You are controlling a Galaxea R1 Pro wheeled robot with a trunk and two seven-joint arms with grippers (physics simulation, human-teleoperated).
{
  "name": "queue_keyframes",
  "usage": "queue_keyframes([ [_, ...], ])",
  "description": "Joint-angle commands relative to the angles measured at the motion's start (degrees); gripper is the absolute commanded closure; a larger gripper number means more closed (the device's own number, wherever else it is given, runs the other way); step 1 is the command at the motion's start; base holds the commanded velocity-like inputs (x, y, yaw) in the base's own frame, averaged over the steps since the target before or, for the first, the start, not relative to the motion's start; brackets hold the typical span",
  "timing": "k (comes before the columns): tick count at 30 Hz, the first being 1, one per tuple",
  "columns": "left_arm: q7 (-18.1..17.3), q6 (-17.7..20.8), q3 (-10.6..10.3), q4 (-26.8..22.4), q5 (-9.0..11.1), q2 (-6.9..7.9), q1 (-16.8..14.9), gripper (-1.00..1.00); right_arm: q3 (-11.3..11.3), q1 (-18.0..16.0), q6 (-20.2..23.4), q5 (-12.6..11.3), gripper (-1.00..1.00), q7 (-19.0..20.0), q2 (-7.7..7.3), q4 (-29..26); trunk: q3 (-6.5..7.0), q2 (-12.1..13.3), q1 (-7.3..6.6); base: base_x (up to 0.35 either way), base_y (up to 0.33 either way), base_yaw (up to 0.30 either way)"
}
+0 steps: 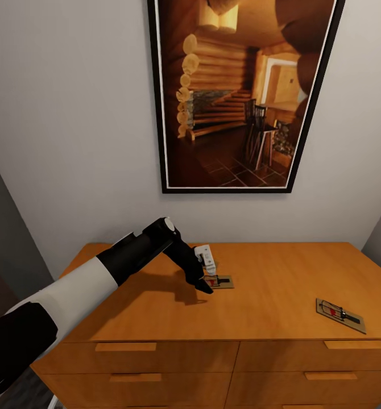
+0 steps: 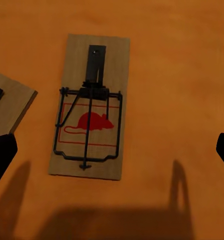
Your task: Take the four mousetraps from the cabinet in the bathroom and place them on the bathroom floor. Make sure all four end up on the same floor surface, and ensure that at least two of them are either under or directly next to the same bathroom sink.
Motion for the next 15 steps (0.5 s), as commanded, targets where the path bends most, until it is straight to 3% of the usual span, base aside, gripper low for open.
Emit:
queue_keyframes([
  [1,-0.4,0.4,0.0,0.0,-0.4,-0.03,0.0,-1.00,0.4,0.0,-0.1,-0.7,1.00,0.4,-0.01,0.0,-0.06,0.0,0.00,0.000,0.000,0.000],
  [10,-0.4,0.4,0.0,0.3,-0.4,-0.34,0.0,-1.00,0.4,0.0,-0.2,-0.7,1.00,0.4,-0.01,0.0,-0.06,0.0,0.00,0.000,0.000,0.000],
  [15,-0.4,0.3,-0.1,2.2,-0.4,-1.72,0.0,-1.00,0.4,0.0,-0.2,-0.7,1.00,0.4,-0.01,0.0,-0.06,0.0,0.00,0.000,0.000,0.000],
])
